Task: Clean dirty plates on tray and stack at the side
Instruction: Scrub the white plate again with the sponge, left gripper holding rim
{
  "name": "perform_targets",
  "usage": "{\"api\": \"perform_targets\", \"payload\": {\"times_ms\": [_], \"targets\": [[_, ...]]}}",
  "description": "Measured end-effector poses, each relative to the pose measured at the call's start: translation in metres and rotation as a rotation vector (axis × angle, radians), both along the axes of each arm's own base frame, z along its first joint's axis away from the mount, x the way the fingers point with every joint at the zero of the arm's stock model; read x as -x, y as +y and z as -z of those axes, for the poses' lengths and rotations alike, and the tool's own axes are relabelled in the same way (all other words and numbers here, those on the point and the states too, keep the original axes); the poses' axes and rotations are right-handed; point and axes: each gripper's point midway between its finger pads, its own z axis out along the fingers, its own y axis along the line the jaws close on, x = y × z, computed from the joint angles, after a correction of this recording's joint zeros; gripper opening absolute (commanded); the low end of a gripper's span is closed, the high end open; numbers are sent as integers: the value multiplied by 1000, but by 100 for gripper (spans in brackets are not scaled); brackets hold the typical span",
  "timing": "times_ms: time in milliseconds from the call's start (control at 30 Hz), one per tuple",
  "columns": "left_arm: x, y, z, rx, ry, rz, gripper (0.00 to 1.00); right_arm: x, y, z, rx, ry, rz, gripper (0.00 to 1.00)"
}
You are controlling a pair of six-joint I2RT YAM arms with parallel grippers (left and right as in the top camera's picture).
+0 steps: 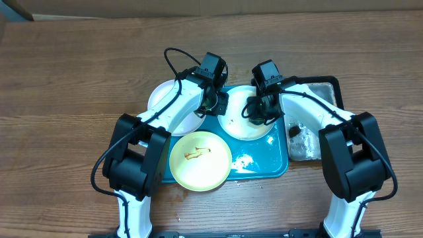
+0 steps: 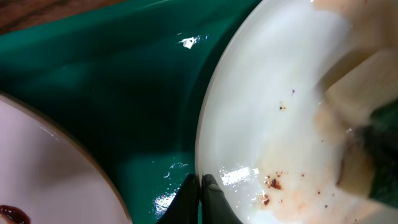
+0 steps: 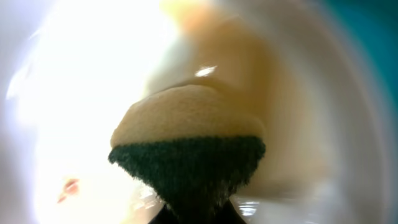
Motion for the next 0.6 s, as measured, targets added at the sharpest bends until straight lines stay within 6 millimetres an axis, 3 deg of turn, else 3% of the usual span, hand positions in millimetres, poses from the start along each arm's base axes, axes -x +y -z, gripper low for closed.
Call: {"api": "perform_targets", "payload": {"times_ms": [300, 600], "targets": [[0, 0, 0, -1, 0, 0, 4, 29, 44, -1, -265, 109, -170, 4], [0, 0, 0, -2, 0, 0, 4, 43, 62, -3, -396, 181, -179, 4]]}}
